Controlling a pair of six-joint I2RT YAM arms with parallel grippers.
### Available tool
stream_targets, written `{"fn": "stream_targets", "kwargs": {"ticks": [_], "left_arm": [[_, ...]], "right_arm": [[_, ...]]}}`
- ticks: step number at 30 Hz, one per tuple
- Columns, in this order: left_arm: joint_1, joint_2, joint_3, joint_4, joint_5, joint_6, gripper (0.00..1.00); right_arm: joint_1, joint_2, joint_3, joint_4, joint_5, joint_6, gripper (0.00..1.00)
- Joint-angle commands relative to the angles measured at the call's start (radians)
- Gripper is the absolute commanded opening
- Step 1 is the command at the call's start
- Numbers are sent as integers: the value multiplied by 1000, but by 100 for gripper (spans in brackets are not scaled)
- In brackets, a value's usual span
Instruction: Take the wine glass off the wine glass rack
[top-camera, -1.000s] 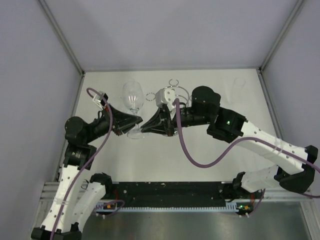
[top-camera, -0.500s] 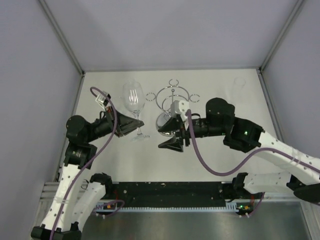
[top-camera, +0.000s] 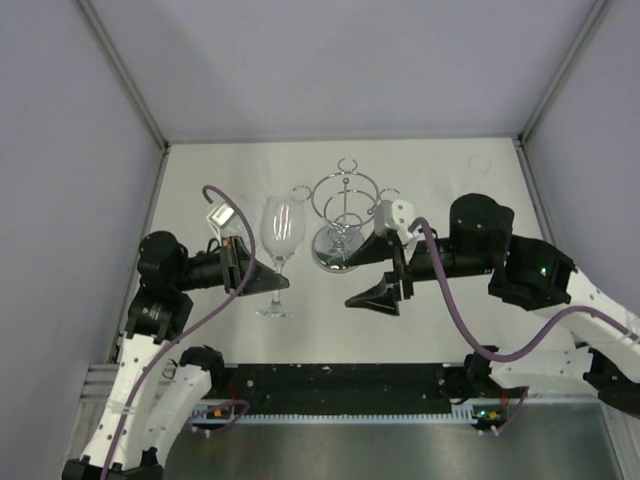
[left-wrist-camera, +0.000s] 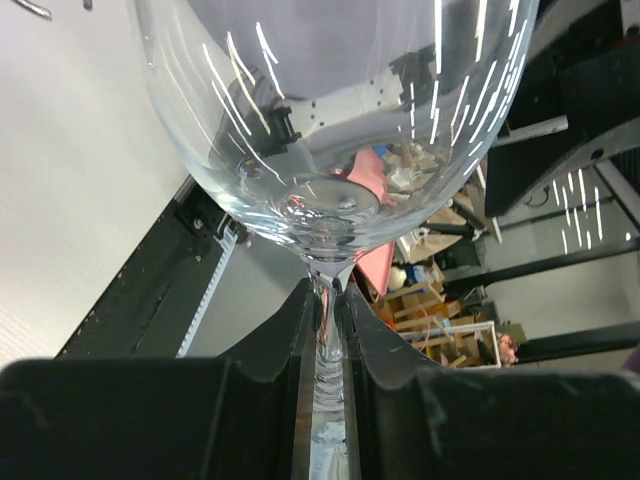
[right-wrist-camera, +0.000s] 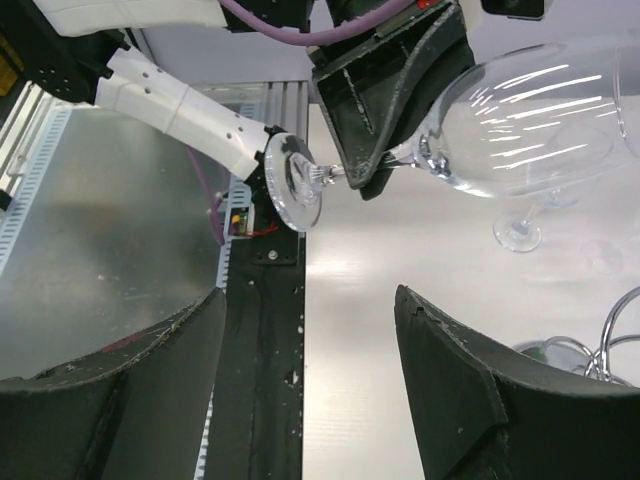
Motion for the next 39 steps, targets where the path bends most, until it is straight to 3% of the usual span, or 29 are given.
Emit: {"fn": "stream_targets", "kwargs": {"ticks": [1,8,18,30,39], "left_arm": [[0,-48,38,-128,121,240,0],[-19,-135,0,-292,174,444,0],[-62,-238,-75,-288,169,461,0],[-97,-226,-55,-286,171,470,0],[-129,-189,-17,-343,148,525,0]], "right_arm": [[-25,54,78,-103,-47,-22,68],[-156,116,178,-137,-227,-16,68],[-245,346,446,-206,-559,7,63],[-245,528,592,-223,-585,45,59],[-243,579,569,-223,-628,57,58]]}}
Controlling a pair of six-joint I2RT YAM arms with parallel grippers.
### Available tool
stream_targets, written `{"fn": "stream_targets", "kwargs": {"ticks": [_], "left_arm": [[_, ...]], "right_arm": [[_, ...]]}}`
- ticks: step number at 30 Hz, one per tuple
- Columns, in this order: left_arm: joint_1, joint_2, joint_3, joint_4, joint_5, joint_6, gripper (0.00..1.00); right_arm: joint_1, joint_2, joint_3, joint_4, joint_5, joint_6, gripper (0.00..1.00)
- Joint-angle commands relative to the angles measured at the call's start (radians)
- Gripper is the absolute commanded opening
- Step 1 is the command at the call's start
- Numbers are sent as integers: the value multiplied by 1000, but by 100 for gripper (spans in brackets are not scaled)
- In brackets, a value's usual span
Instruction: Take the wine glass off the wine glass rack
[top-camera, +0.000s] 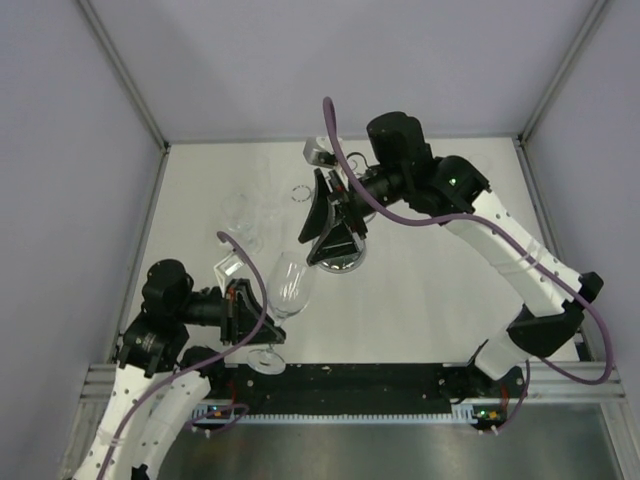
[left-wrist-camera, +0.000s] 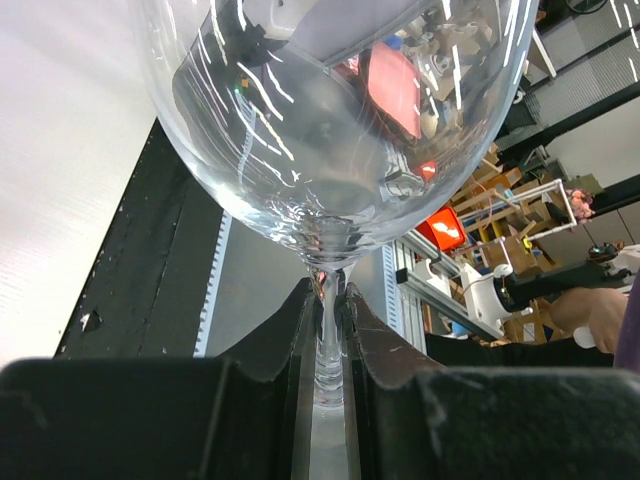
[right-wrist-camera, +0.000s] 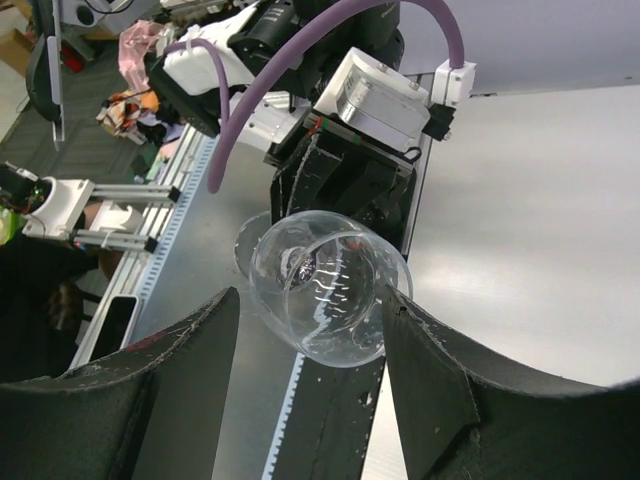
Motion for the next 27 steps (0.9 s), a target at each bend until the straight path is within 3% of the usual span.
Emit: {"fn": "stream_targets", "kwargs": {"ticks": [1,20,27], "left_arm": [[-14,33,65,-8,0,65,0],[-44,80,128,-113,-43,155,0],[-53,91,137,-144,-61,181,0]], "right_arm": [[-6,5,7,11,-54,4,58],[6,25,-64,-50,-116,-45,55],[14,37,-64,-59,-172,-56,43]]}}
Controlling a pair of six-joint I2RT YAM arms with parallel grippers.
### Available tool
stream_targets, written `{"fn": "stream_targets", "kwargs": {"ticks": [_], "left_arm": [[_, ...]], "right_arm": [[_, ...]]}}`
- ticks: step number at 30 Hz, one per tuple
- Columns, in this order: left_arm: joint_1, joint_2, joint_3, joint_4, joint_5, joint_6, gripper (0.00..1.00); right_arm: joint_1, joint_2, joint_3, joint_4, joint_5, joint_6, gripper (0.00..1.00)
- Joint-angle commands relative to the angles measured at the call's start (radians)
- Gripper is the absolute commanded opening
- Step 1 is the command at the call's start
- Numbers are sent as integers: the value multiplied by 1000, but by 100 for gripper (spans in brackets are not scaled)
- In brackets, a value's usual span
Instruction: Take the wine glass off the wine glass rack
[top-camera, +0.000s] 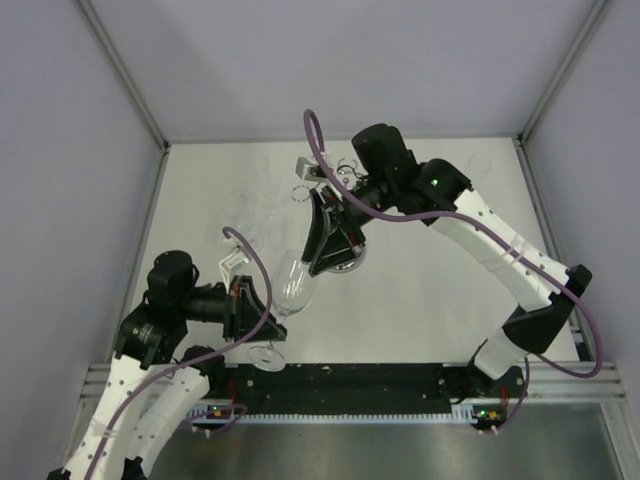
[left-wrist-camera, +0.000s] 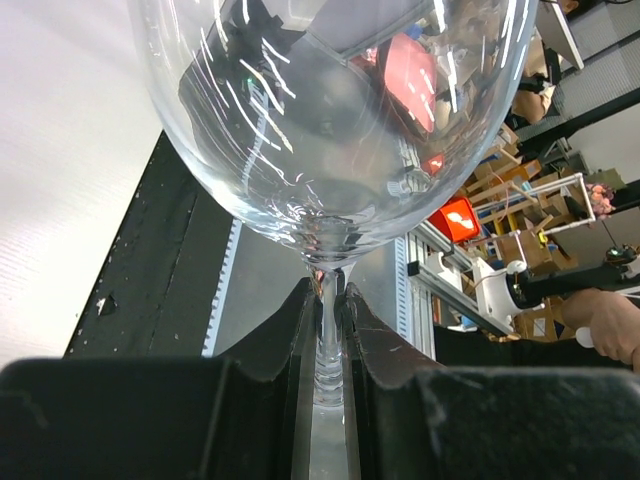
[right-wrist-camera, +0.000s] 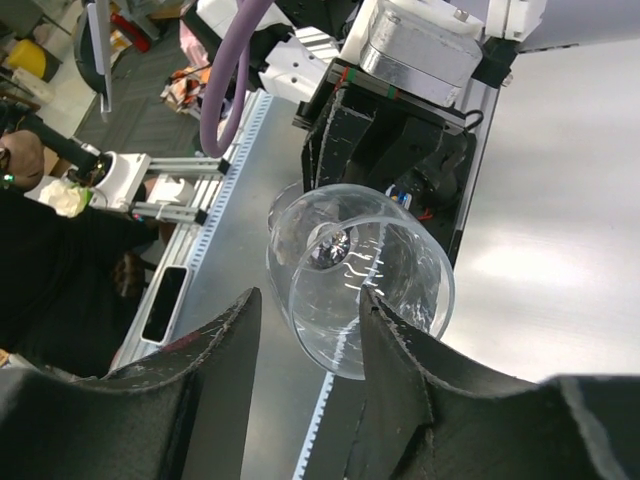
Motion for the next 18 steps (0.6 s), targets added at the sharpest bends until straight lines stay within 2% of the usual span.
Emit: {"fn": "stream_targets", "kwargs": {"ticks": [1,4,18], "left_arm": [[-9,3,50,16,4,38,0],[-10,4,47,16,1,39,0],[-14,20,66,-4,-9,54,0]], "right_arm": [[9,8,-1,1,-79,-28,40],[11,6,-2,-1,-96,-28,31],[52,8,-13,-7,-112,-24,31]]}}
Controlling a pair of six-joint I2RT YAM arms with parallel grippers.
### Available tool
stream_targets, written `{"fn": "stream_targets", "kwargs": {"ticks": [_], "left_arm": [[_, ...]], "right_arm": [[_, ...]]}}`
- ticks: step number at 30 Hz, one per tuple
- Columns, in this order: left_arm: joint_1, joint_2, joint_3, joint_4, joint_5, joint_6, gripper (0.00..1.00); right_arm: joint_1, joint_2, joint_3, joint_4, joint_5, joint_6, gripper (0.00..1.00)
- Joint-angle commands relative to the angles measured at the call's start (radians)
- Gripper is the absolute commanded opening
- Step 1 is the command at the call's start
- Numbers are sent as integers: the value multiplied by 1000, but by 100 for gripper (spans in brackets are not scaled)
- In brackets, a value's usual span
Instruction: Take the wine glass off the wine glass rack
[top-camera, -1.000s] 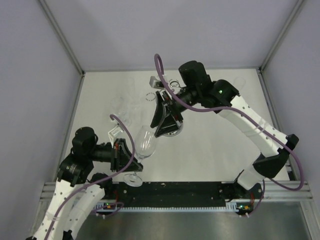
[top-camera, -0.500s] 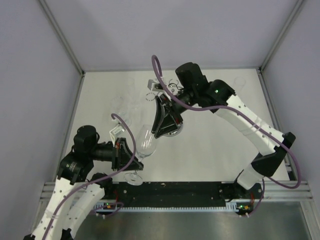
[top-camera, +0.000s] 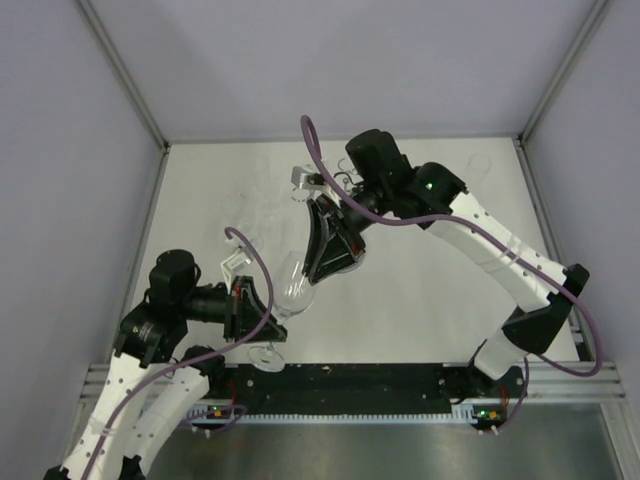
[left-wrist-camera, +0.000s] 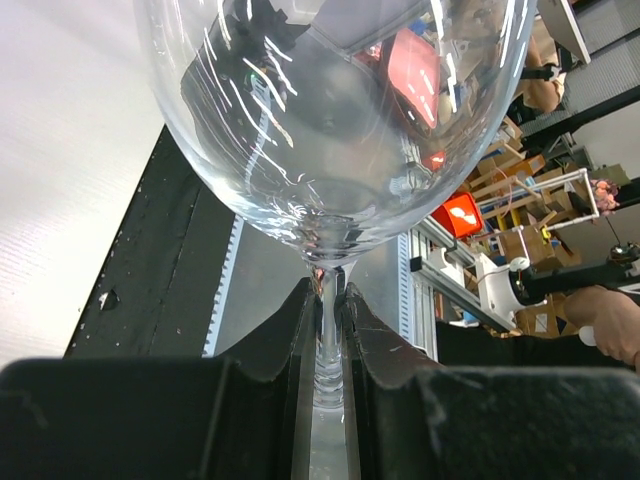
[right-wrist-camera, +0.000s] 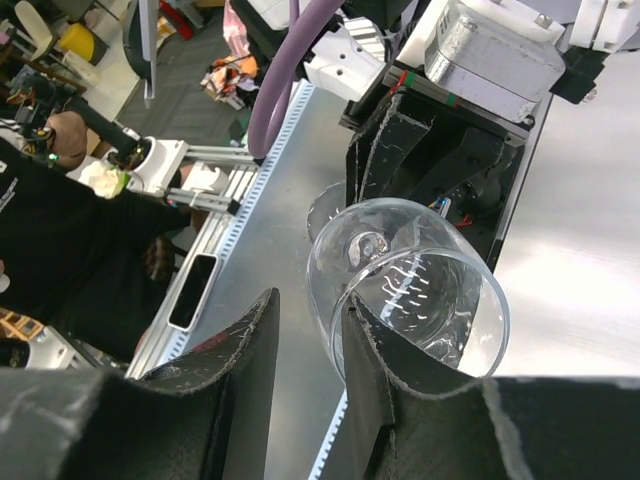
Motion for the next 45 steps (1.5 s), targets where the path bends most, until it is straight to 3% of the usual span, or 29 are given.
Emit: {"fn": "stream_targets", "kwargs": {"ticks": [1,5,8,14,18,21,25,30,45], "left_arm": [[-2,5,57,30,11,22,0],[-2,6,60,26,8,25,0],[-3,11,63,25,3,28,0],[-3,29,77,11,-31,53,1],[-2,46,78,-15,-83,91,15],[-2,60,72,-18,-114,108,35],[-3,71,71,-4,-126,114,43],[-2,80,65,2,-140,116,47],[-3,134,72,-30,-246,122,48]], "right_arm": [[25,4,-3,-6,-27,-19,30],[28,9,0,-15,-27,-23,17],[34,9,1,-26,-27,-32,0],[44,-9,-31,-47,-30,-69,0],[45,-35,-63,-43,-44,-77,0],[45,-57,-92,-30,-53,-78,0],[51,-98,-158,22,-10,-48,0],[48,-170,-259,138,76,23,0],[-65,-390,-499,123,411,102,0]]}}
